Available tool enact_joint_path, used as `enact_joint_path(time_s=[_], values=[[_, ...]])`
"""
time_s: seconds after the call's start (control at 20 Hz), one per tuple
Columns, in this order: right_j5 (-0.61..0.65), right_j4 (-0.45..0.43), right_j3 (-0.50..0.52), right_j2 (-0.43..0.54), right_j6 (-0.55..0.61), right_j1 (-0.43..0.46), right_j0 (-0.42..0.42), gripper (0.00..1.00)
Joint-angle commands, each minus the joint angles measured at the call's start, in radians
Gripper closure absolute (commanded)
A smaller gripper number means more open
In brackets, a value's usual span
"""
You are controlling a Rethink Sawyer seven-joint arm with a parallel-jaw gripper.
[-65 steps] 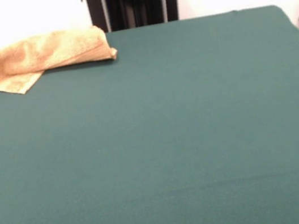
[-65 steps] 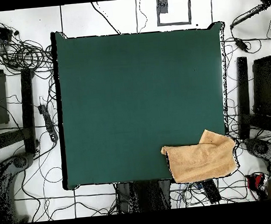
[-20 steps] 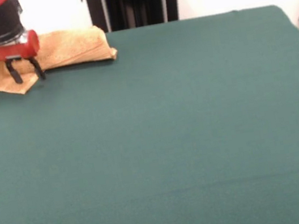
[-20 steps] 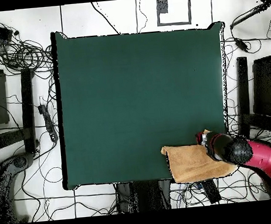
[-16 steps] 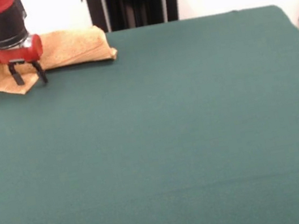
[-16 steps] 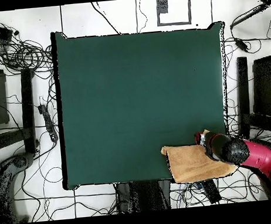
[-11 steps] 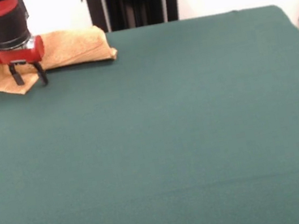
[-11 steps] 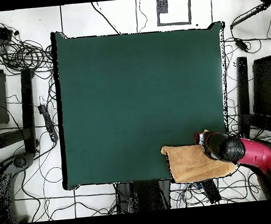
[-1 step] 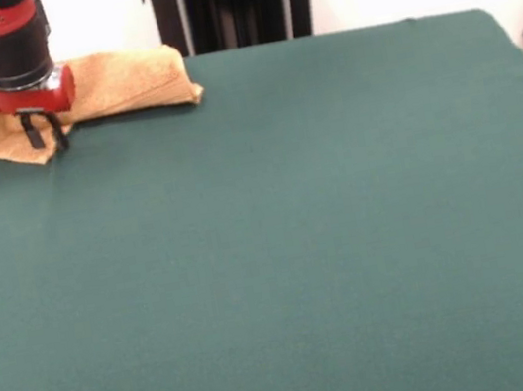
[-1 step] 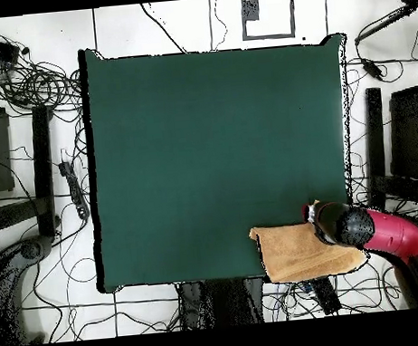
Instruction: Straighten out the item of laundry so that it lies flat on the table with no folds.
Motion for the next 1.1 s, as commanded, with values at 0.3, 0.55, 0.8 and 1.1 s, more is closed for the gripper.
enact_joint_path(time_s=[0.3, 0.55, 0.8, 1.1], values=[[-0.046, 0.036, -0.095, -0.067, 0.153, 0.131, 0.004, 1.00], [-0.019, 0.123, -0.026, 0.013, 0.148, 0.069, 0.020, 1.00], [-0.013, 0.217, -0.017, 0.051, 0.208, 0.038, 0.081, 1.00], [0.032, 0.275, -0.042, 0.050, 0.204, 0.018, 0.132, 1.00]])
